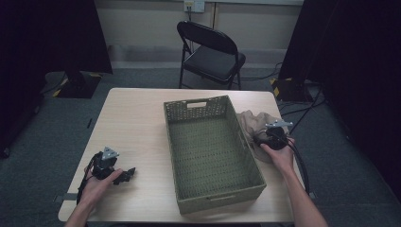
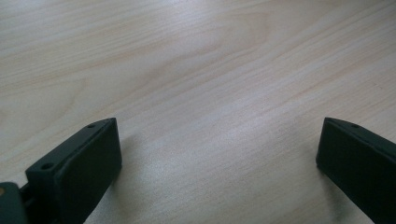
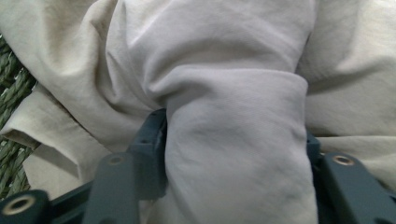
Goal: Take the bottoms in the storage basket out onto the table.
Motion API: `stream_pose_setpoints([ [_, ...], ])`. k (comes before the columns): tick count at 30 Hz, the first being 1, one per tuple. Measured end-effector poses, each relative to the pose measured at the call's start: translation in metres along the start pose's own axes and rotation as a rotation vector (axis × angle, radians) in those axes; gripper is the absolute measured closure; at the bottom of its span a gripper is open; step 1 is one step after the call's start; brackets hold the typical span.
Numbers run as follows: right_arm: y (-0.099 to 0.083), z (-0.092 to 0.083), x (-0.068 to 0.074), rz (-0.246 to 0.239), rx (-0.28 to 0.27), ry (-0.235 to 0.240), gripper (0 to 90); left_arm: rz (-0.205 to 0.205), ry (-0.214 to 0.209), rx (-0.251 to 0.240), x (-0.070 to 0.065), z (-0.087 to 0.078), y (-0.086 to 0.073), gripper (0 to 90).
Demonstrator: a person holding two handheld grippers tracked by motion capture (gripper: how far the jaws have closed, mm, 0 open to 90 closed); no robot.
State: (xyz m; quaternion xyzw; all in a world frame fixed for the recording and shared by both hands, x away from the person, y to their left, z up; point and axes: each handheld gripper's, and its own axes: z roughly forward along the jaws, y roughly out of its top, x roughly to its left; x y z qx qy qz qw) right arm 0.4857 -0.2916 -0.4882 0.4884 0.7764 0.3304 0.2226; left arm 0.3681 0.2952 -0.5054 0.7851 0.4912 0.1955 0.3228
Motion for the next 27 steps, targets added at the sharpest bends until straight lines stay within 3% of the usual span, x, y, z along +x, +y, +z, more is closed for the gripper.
stream_pose_setpoints([
  [5, 0.000, -0.001, -0.001, 0.007, 0.002, -0.008, 35.1, -0.004, 0.009, 0.009, -0.001, 0.000, 0.001, 0.0],
  [6, 0.000, -0.002, -0.001, 0.014, 0.001, -0.001, 30.1, -0.003, 0.011, 0.014, -0.001, -0.001, 0.001, 0.1],
  [16, 0.000, -0.013, -0.004, 0.029, -0.001, 0.020, 21.9, -0.006, 0.011, 0.027, -0.002, -0.004, 0.002, 4.8],
  [20, 0.001, -0.023, -0.006, 0.043, 0.002, 0.014, 18.0, 0.002, 0.009, 0.023, -0.003, -0.006, 0.002, 9.5],
  [21, 0.002, -0.030, -0.006, 0.039, 0.003, 0.006, 15.0, 0.005, 0.006, 0.011, -0.003, -0.007, 0.002, 16.2],
  [27, -0.004, -0.050, -0.009, 0.061, -0.032, 0.005, 14.1, 0.003, 0.018, 0.009, -0.003, -0.007, 0.002, 15.6],
])
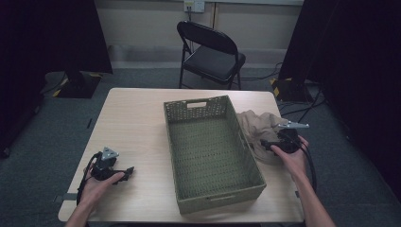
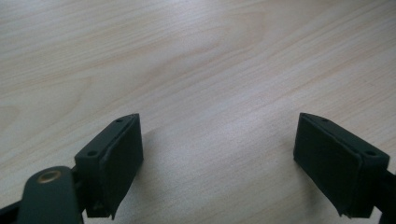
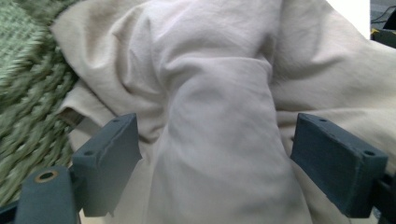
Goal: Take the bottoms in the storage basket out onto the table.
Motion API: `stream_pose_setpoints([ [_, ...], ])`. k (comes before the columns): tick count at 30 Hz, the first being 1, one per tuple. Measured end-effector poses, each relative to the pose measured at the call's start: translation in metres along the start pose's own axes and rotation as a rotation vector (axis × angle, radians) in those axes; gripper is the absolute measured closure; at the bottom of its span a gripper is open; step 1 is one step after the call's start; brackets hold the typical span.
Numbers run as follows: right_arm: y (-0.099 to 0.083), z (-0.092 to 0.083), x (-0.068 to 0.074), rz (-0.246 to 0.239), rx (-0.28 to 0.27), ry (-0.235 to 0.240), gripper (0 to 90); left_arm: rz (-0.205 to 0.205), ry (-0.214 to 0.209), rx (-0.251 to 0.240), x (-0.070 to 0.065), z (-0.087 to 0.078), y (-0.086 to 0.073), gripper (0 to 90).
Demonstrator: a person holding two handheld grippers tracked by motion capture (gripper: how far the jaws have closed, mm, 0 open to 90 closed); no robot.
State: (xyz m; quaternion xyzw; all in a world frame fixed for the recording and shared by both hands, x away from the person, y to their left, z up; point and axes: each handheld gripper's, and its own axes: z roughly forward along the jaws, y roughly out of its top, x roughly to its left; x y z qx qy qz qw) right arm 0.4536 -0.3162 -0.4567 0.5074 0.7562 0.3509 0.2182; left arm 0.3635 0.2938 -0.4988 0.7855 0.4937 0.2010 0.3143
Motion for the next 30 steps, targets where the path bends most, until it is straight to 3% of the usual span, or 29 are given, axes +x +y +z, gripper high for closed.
stream_pose_setpoints([
  [8, -0.018, -0.025, 0.012, -0.002, -0.003, -0.029, 14.2, 0.014, 0.001, 0.028, -0.002, -0.002, 0.002, 18.8],
  [15, -0.045, -0.045, 0.032, -0.015, 0.003, 0.036, 16.8, 0.004, 0.001, 0.015, -0.003, -0.007, 0.006, 19.8],
  [17, -0.048, -0.044, 0.036, -0.021, 0.009, 0.043, 16.9, -0.015, -0.014, -0.003, -0.005, -0.008, 0.007, 19.8],
  [21, -0.058, -0.031, 0.048, -0.068, 0.082, 0.060, 16.9, -0.015, -0.033, -0.049, -0.013, -0.013, 0.015, 19.8],
  [30, -0.067, -0.018, 0.056, -0.112, 0.125, 0.072, 15.3, -0.017, -0.096, -0.119, -0.026, -0.022, 0.031, 19.5],
])
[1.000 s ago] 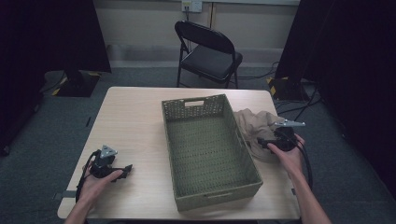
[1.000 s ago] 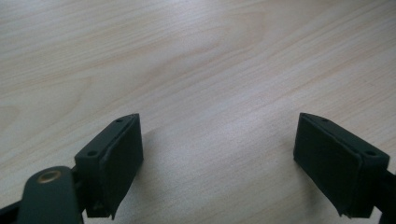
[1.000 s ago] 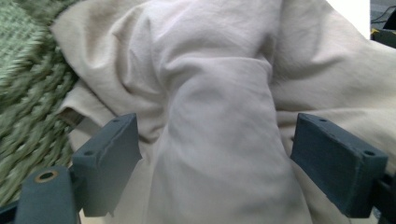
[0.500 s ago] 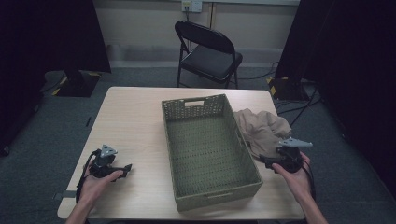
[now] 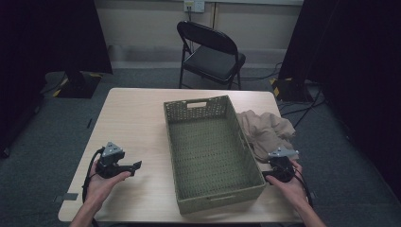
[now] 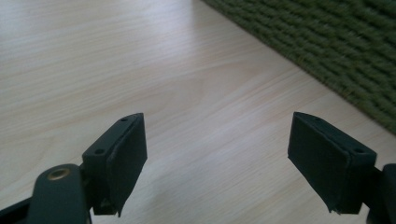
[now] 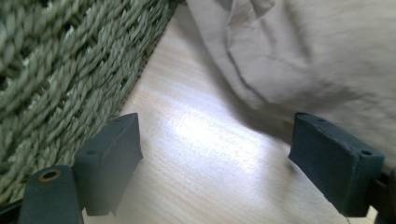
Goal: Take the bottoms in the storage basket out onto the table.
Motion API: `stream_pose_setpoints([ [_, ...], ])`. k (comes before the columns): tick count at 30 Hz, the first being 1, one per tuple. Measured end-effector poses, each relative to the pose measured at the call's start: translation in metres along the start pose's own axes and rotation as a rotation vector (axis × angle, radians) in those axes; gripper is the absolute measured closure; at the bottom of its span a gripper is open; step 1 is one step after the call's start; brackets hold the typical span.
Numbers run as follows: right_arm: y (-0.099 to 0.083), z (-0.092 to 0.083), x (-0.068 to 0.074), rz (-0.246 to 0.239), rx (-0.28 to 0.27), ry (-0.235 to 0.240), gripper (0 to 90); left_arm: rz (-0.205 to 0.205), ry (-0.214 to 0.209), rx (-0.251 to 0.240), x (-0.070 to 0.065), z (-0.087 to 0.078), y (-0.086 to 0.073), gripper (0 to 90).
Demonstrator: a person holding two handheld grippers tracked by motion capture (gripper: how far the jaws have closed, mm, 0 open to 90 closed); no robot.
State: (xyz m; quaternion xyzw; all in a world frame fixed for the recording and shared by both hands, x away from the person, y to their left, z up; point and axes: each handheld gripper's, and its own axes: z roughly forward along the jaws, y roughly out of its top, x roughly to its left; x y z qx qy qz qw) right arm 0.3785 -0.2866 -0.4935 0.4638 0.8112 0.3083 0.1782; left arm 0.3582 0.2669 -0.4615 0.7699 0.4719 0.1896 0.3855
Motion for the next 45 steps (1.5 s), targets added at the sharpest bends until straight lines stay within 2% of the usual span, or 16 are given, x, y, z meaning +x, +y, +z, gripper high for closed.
stream_pose_setpoints([
  [3, -0.006, 0.003, -0.001, 0.020, -0.014, -0.006, 13.9, -0.016, -0.033, -0.032, -0.007, -0.006, 0.010, 19.6],
  [10, -0.011, 0.004, -0.001, 0.021, -0.059, -0.025, 12.8, -0.002, -0.054, -0.094, -0.019, -0.012, 0.029, 20.3],
  [11, -0.014, 0.005, -0.001, 0.017, -0.096, -0.023, 12.6, 0.005, -0.054, -0.094, -0.023, -0.010, 0.035, 20.0],
  [15, -0.014, 0.006, -0.001, 0.021, -0.098, -0.026, 12.6, 0.030, -0.056, -0.101, -0.029, -0.006, 0.047, 19.1],
  [21, -0.014, 0.006, -0.001, 0.019, -0.097, -0.023, 12.5, 0.009, -0.080, -0.134, -0.041, 0.008, 0.076, 19.0],
  [23, -0.014, 0.006, -0.001, 0.020, -0.097, -0.025, 12.6, 0.008, -0.092, -0.137, -0.043, 0.011, 0.080, 18.8],
  [25, -0.014, 0.006, 0.000, 0.020, -0.097, -0.026, 12.6, 0.011, -0.119, -0.111, -0.052, 0.022, 0.088, 18.0],
  [28, -0.014, 0.006, -0.001, 0.020, -0.097, -0.026, 12.5, 0.015, -0.127, -0.110, -0.060, 0.029, 0.092, 18.0],
  [29, -0.014, 0.006, 0.000, 0.020, -0.098, -0.027, 12.5, 0.002, -0.146, -0.069, -0.066, 0.035, 0.093, 18.2],
  [31, -0.014, 0.006, 0.000, 0.021, -0.097, -0.026, 12.5, 0.005, -0.144, -0.048, -0.069, 0.038, 0.093, 18.3],
  [32, -0.014, 0.006, 0.000, 0.022, -0.097, -0.026, 12.5, 0.028, -0.126, -0.036, -0.073, 0.044, 0.091, 18.3],
  [35, -0.014, 0.006, 0.000, 0.021, -0.097, -0.026, 12.6, 0.014, -0.147, -0.030, -0.074, 0.050, 0.089, 18.1],
  [40, -0.014, 0.006, 0.000, 0.021, -0.098, -0.027, 12.5, 0.013, -0.153, -0.030, -0.076, 0.054, 0.088, 17.8],
  [42, -0.014, 0.006, 0.000, 0.023, -0.097, -0.028, 12.3, -0.002, -0.155, -0.022, -0.077, 0.056, 0.088, 18.1],
  [44, -0.014, 0.006, 0.000, 0.022, -0.097, -0.028, 12.4, 0.006, -0.157, -0.014, -0.077, 0.057, 0.088, 19.9],
  [45, -0.014, 0.006, 0.000, 0.023, -0.097, -0.028, 12.3, 0.022, -0.151, 0.012, -0.078, 0.058, 0.087, 20.2],
])
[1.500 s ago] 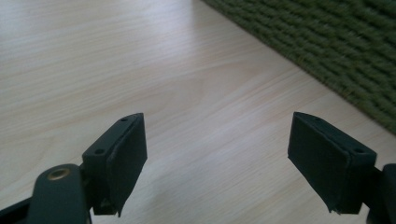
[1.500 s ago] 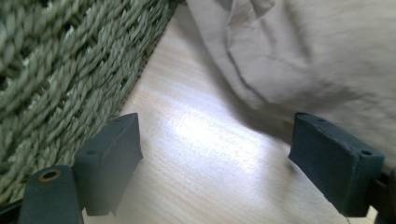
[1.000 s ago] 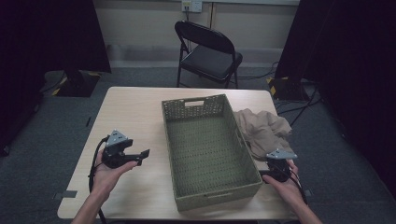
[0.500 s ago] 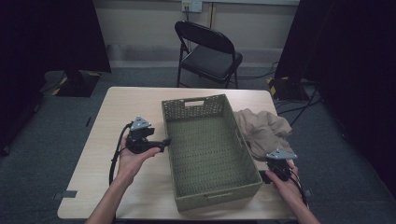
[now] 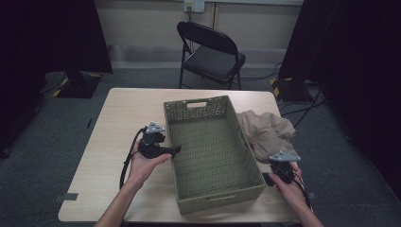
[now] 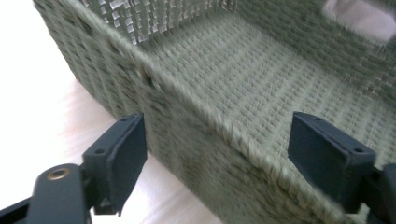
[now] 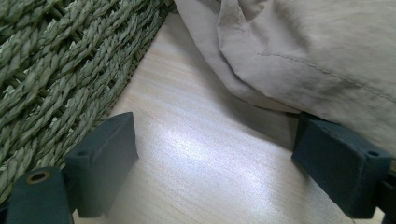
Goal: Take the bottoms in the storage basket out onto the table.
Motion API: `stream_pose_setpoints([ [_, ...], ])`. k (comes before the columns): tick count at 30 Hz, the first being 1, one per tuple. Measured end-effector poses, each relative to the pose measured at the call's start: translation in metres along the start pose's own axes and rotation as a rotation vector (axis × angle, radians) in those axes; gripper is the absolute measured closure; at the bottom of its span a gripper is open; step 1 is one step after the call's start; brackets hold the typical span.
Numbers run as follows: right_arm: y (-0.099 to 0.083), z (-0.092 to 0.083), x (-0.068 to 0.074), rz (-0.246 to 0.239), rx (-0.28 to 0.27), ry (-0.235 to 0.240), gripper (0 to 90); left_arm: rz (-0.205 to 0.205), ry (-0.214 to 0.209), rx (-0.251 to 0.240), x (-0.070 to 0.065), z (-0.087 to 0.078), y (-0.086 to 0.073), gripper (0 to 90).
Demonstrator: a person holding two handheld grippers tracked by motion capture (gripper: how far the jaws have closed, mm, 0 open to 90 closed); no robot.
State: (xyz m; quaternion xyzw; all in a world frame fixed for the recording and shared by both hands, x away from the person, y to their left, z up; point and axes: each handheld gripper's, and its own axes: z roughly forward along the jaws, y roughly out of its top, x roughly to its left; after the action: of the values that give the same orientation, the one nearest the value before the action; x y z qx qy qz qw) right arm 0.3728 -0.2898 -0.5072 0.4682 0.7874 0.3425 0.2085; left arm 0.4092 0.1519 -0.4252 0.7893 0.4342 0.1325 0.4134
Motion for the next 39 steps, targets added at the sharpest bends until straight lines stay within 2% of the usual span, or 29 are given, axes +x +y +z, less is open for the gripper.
stream_pose_setpoints([
  [3, 0.000, 0.000, 0.000, 0.000, 0.000, 0.000, 12.3, -0.033, -0.028, -0.004, 0.001, 0.001, -0.001, 23.6],
  [4, 0.000, 0.000, 0.000, -0.001, 0.000, 0.000, 12.3, -0.042, -0.031, -0.003, 0.002, 0.001, -0.001, 27.9],
  [8, 0.000, 0.000, 0.000, -0.001, 0.000, 0.000, 12.3, -0.030, -0.050, -0.002, 0.002, 0.000, 0.000, 30.9],
  [14, 0.000, 0.000, 0.000, -0.001, -0.001, -0.003, 12.4, -0.023, -0.045, 0.015, 0.001, 0.000, 0.001, 34.3],
  [27, 0.000, 0.000, 0.000, -0.003, 0.000, -0.001, 12.3, -0.037, -0.062, 0.044, 0.002, 0.000, 0.003, 35.9],
  [39, 0.001, 0.001, 0.001, -0.003, 0.000, 0.002, 12.3, -0.082, -0.080, 0.061, 0.021, -0.008, 0.000, 40.4],
])
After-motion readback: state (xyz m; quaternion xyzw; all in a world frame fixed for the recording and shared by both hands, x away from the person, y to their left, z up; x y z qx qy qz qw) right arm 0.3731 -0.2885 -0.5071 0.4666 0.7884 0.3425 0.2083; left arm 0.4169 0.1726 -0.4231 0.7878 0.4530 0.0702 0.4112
